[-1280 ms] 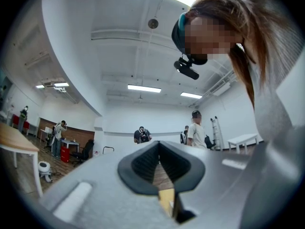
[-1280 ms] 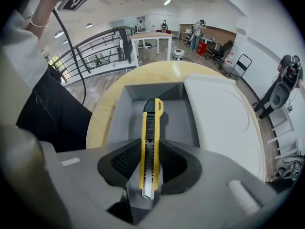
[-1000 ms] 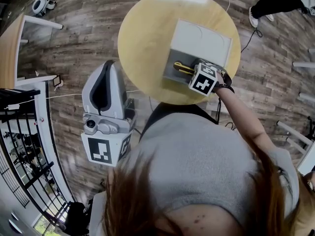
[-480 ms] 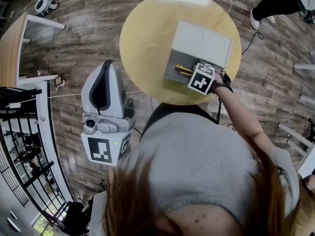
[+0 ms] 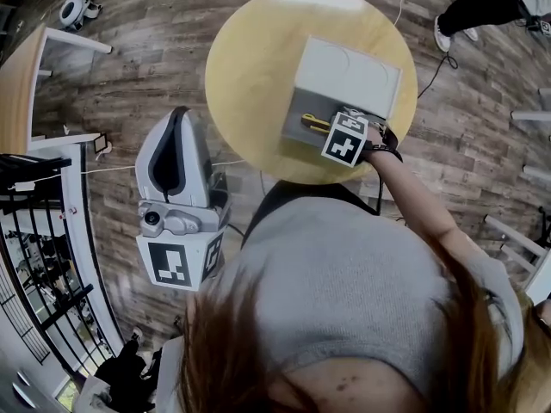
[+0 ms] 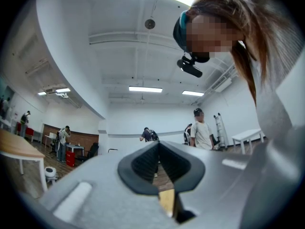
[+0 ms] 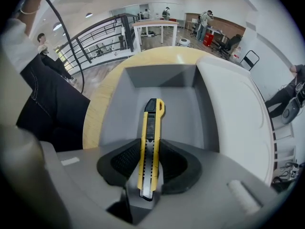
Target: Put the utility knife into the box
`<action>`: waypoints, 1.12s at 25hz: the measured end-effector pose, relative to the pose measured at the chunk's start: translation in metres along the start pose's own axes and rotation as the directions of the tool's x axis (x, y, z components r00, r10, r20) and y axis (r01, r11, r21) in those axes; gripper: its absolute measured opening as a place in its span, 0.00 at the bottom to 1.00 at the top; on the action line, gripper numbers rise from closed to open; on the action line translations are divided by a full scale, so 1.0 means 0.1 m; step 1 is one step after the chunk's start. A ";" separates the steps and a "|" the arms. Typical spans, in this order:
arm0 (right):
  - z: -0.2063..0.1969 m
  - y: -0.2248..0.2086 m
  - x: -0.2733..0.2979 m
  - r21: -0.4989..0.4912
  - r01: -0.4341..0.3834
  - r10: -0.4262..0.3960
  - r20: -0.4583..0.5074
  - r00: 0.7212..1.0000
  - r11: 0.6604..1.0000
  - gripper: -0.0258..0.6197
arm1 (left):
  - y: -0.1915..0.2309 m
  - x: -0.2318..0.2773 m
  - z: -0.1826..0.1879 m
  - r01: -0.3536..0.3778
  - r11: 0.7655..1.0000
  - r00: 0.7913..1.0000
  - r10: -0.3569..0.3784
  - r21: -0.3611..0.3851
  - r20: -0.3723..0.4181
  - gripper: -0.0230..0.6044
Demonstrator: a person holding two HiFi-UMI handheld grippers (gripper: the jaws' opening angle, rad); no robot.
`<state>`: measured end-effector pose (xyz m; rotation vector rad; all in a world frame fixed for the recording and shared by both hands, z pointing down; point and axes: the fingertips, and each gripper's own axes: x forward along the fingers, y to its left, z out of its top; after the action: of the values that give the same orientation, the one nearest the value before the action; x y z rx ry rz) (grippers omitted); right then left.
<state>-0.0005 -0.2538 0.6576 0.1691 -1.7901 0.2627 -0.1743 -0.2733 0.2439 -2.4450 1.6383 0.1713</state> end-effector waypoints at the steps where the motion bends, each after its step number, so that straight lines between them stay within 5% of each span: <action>1: 0.00 -0.01 0.00 0.000 0.006 -0.006 0.009 1.000 1.000 0.23 | 0.00 0.00 0.00 0.001 1.000 1.000 -0.001 0.001 0.000 0.04; 9: 0.15 -0.07 -0.40 -0.012 0.091 -0.088 0.157 0.984 0.996 0.22 | -0.06 0.04 -0.01 0.014 1.000 1.000 -0.014 0.005 -0.004 0.04; 13: 0.28 -0.15 -0.87 0.063 0.105 -0.119 0.307 0.944 0.992 0.22 | -0.14 0.07 -0.02 0.028 1.000 1.000 -0.028 -0.001 -0.003 0.04; 16: 0.38 -0.25 -1.42 0.127 0.192 -0.229 0.442 0.867 0.973 0.18 | -0.24 0.08 -0.04 0.037 0.999 0.999 -0.037 -0.001 -0.001 0.04; 22: 0.52 -0.39 -2.57 0.258 0.396 -0.464 0.627 0.625 0.882 0.11 | -0.43 0.17 0.01 0.087 0.996 0.995 -0.087 0.013 0.043 0.04; 28: 0.45 -0.23 -3.20 0.346 0.473 -0.563 0.682 0.466 0.811 0.05 | -0.65 0.17 0.27 0.139 0.989 0.984 -0.143 0.042 0.102 0.04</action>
<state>0.0377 -0.2966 0.3387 1.0420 -2.4546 -0.2137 -0.1077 -0.2585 0.2200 -2.4693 1.4079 0.2434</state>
